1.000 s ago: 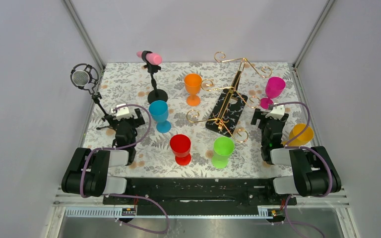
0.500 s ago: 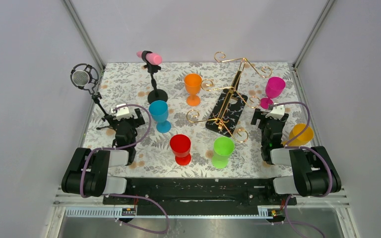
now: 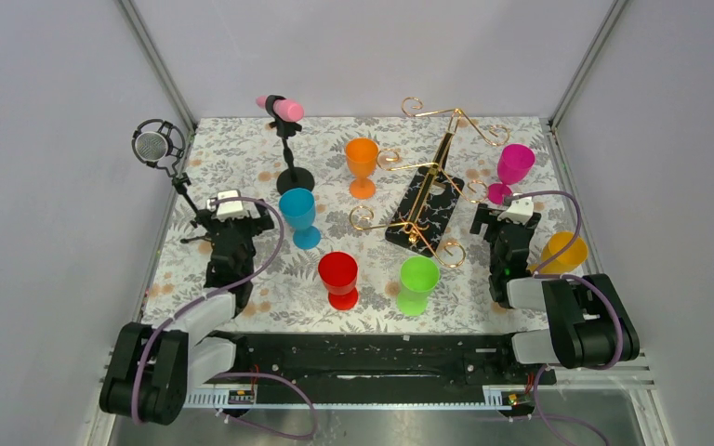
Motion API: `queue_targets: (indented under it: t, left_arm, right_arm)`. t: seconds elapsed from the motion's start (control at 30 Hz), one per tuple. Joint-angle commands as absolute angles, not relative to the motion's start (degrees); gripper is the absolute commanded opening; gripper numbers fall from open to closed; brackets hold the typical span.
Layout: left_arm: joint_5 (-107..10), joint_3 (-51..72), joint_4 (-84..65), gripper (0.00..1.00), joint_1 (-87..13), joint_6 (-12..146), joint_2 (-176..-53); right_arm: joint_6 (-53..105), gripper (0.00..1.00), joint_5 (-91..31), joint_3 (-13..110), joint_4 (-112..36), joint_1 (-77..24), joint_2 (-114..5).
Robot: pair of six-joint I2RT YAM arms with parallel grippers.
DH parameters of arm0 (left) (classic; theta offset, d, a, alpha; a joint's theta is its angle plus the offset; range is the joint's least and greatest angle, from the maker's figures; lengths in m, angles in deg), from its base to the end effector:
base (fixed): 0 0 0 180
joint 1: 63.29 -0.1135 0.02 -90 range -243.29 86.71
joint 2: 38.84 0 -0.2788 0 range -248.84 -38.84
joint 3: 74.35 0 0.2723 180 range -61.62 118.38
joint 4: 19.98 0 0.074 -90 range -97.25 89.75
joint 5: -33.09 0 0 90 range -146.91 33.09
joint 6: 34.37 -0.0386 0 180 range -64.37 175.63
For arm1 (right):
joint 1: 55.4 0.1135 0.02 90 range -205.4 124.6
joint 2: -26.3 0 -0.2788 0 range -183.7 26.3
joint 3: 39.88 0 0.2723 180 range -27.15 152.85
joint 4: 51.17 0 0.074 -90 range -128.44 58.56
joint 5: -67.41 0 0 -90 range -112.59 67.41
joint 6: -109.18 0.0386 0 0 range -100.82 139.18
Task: Place the wine glass upside down on the wine glass rack
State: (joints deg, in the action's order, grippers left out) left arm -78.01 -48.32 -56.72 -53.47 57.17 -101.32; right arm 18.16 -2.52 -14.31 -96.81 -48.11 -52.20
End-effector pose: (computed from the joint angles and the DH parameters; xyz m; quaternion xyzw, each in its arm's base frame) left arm 0.2194 -0.0239 0.1995 -0.0794 0.7010 0.0595 0.7063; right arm 0.2377 0.0171 0.1554 0.0613 0.7455 -0.0950 0.6568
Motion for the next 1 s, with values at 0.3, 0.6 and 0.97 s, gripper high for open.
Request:
queue_targets:
  t: [0.3,0.6,0.97]
  left_arm:
    - [-82.52,-29.30,-20.89,0.99,-51.72,76.06,-93.67]
    - [-77.01,-19.29,-2.00,0.99,-50.81,87.61,-89.52]
    - [-72.50,-9.70,15.69,0.99,-50.81,84.32,-87.22]
  right_arm:
    - [18.30,0.98,-1.35,-12.82,-98.74,-47.88,-52.18]
    - [18.83,0.98,-0.14,-12.65,-98.42,-47.93,-52.20]
    - [18.79,0.98,-1.59,-15.10,-94.78,-47.93,-43.10]
